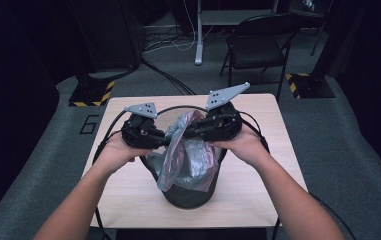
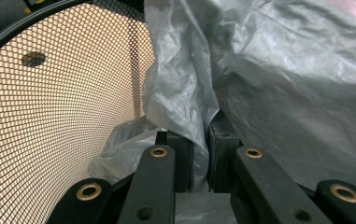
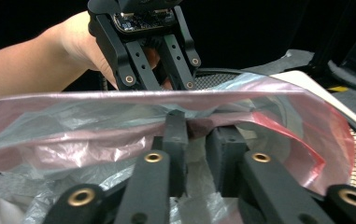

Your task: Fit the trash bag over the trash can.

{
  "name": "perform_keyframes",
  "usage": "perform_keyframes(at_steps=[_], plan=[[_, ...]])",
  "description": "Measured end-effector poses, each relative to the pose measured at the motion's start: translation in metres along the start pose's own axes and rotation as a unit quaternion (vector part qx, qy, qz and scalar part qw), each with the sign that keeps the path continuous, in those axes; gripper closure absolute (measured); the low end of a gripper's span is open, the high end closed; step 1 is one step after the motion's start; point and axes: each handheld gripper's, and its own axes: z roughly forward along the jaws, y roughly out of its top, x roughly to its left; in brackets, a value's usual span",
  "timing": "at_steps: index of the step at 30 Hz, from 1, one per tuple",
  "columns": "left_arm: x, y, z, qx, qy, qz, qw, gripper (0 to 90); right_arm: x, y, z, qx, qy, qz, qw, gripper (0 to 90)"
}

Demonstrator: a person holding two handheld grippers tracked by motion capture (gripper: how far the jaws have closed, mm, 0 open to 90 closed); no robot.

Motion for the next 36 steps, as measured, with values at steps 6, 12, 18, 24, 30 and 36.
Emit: perform_keyframes(at_steps=[6, 12, 18, 24, 30, 36], plan=[[0.000, -0.001, -0.003, -0.009, 0.006, -0.002, 0.9999, 70.1, 0.001, -0.001, -0.001, 0.004, -0.008, -0.011, 0.9999, 88.2], [0.003, 0.002, -0.019, -0.038, 0.028, -0.001, 0.9989, 50.9, 0.000, -0.002, 0.001, 0.018, -0.011, -0.014, 0.9997, 88.3], [0.000, 0.013, -0.021, -0.043, 0.030, 0.013, 0.9986, 49.3, -0.001, -0.003, 0.003, 0.024, -0.009, -0.014, 0.9996, 88.3], [-0.001, 0.021, -0.011, -0.036, 0.018, 0.026, 0.9988, 64.4, -0.001, -0.003, 0.003, 0.027, -0.014, -0.016, 0.9994, 88.2], [0.002, 0.019, -0.014, -0.041, 0.030, 0.016, 0.9986, 82.0, -0.004, -0.009, 0.000, 0.030, -0.018, -0.012, 0.9993, 88.3], [0.011, 0.009, -0.026, -0.044, 0.059, 0.002, 0.9973, 87.6, -0.005, -0.018, -0.006, 0.037, -0.027, -0.011, 0.9989, 88.4]])
